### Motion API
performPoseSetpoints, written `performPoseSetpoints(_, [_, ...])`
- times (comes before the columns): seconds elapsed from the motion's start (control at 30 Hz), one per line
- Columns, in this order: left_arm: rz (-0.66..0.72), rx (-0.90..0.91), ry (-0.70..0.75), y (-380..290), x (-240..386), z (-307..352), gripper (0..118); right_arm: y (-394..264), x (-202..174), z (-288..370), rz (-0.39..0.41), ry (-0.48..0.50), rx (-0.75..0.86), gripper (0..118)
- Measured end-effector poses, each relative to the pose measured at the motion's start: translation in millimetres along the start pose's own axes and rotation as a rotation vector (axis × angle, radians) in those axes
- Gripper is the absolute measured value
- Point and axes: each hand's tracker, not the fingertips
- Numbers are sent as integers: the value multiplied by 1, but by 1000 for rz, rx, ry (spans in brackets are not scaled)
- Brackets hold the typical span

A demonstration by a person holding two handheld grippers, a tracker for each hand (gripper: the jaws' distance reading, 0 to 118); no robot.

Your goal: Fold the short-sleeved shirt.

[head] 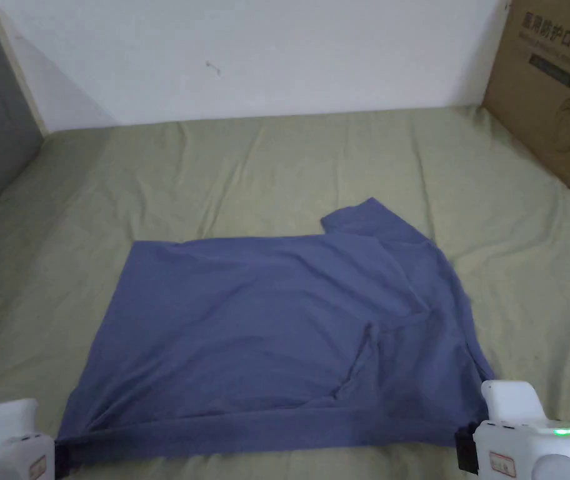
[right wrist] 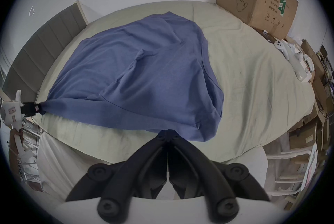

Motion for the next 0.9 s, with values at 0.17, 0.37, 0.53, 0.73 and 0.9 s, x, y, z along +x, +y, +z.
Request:
performPoseSetpoints(0.17, [23, 17, -19, -4, -3, 11, 2, 7, 13, 5, -38, 20, 33, 0])
performPoseSetpoints(0.37, [44, 48, -37, 10, -5, 20, 2, 36, 31, -10, -45, 1, 60, 89])
performPoseSetpoints(0.53, [20, 41, -22, 11, -1, 19, 2, 32, 34, -42, 6, -80, -68, 2])
performPoseSetpoints(0.73, [18, 24, -20, 12, -6, 18, 2, 28, 50, -35, -77, -13, -50, 2])
performPoseSetpoints(0.9, [-10, 43, -16, 37, -2, 26, 2, 54, 57, -14, -104, -7, 23, 2])
